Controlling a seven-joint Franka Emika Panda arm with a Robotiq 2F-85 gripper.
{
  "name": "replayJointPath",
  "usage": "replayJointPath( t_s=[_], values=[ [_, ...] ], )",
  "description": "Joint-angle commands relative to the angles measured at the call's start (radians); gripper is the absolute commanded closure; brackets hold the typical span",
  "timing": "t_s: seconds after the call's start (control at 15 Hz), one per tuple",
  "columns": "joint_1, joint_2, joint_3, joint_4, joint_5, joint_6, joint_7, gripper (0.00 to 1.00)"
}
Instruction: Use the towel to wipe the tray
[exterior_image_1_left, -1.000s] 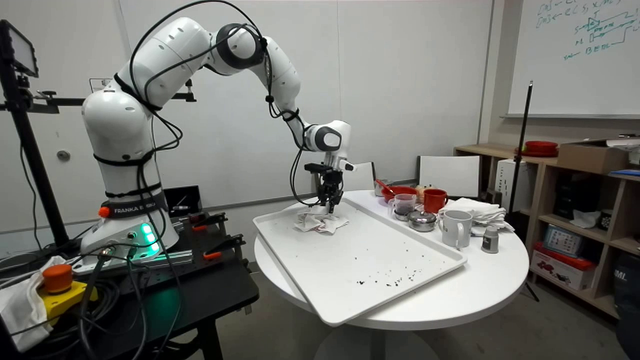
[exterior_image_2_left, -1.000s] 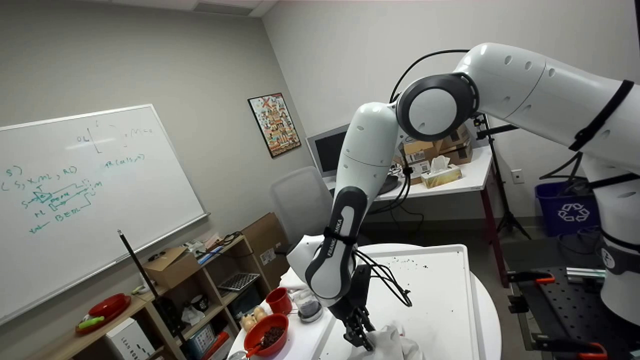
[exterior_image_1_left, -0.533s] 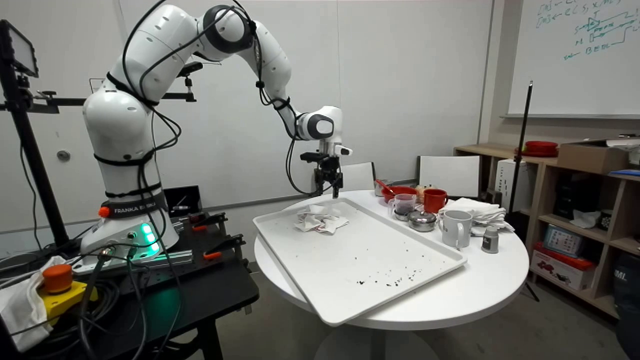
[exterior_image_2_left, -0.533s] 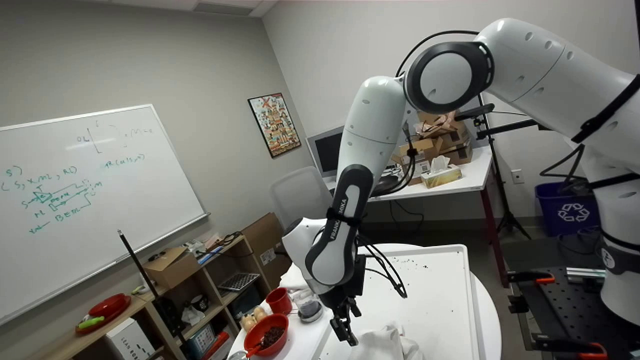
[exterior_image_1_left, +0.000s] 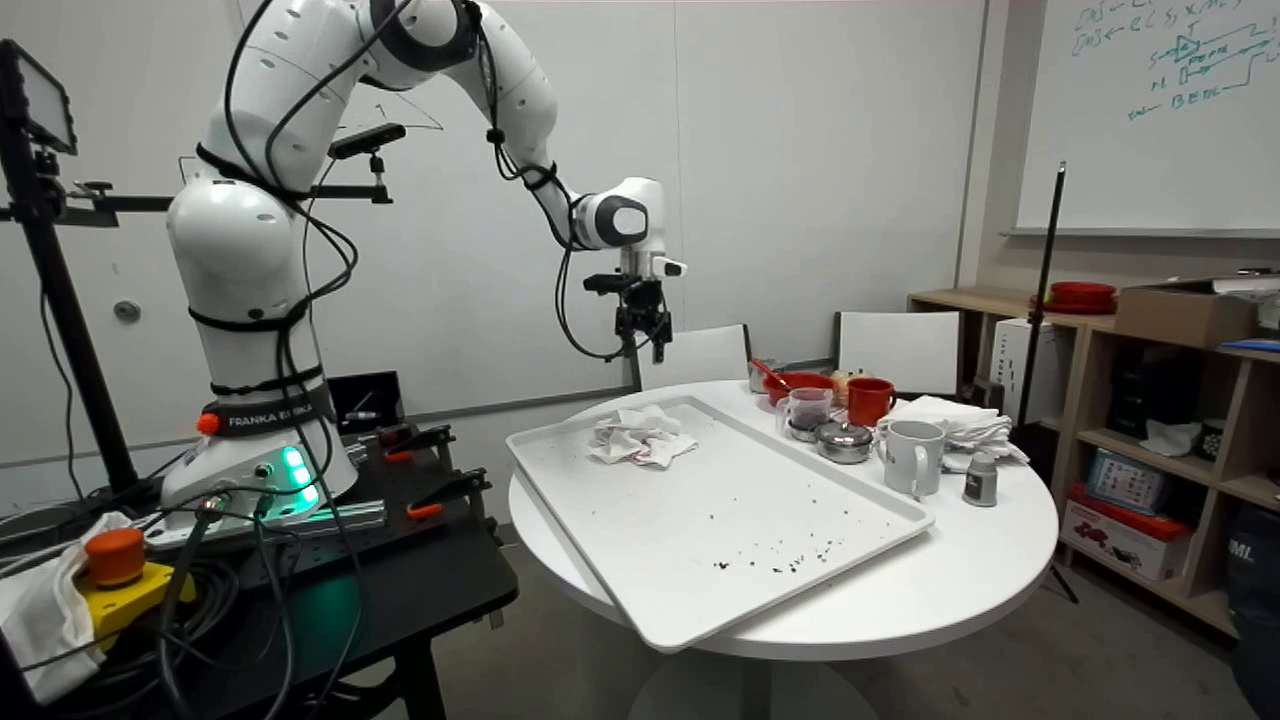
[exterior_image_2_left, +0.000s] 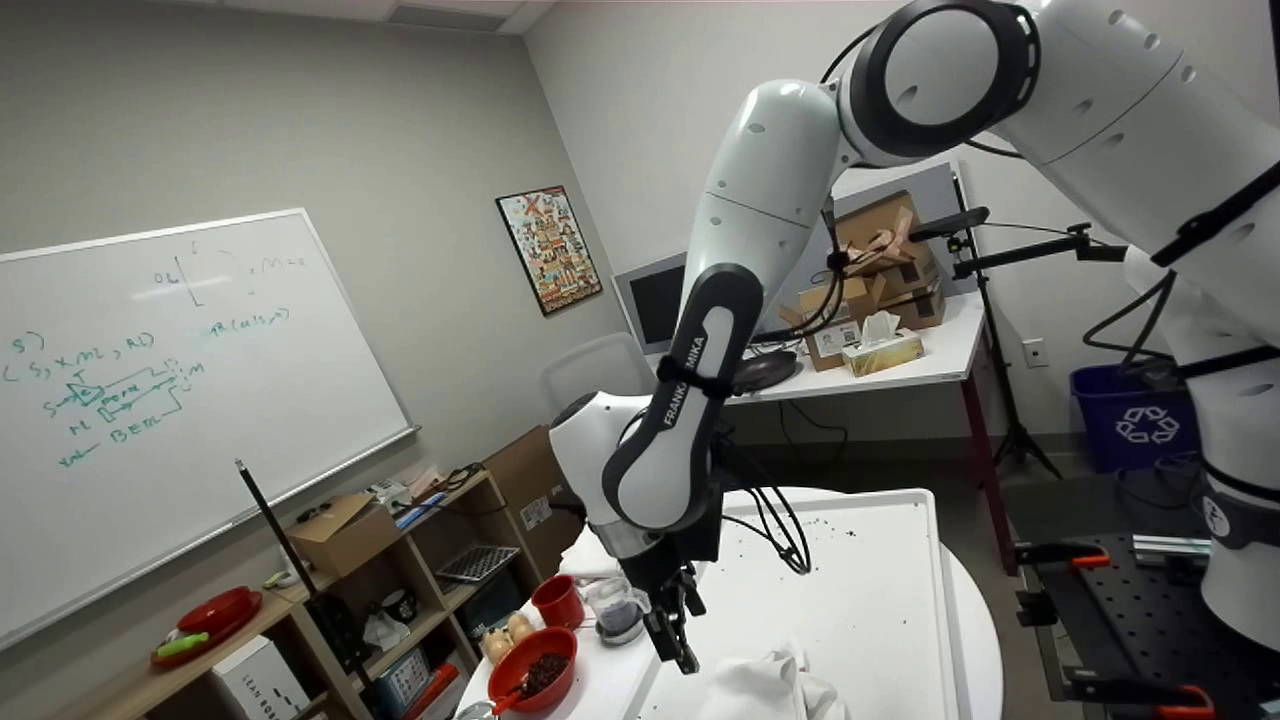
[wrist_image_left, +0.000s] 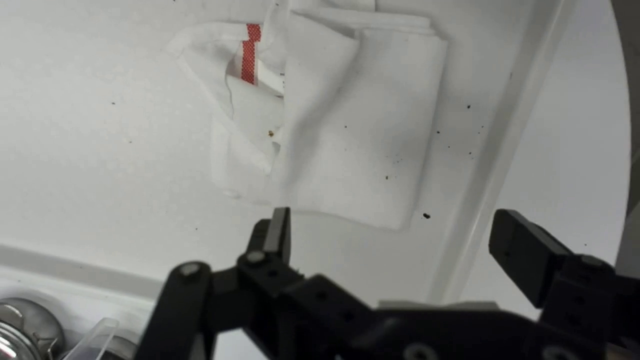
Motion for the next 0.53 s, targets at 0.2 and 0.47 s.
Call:
replayJointPath(
  t_s=[0.2,0.47],
  values=[
    [-0.017,-0.150,-0.004,-0.079,0.030,-0.065,0.079,0.00],
    [-0.025,-0.130,-0.004,-0.050,0.014,-0.065,0.078,0.00]
  ],
)
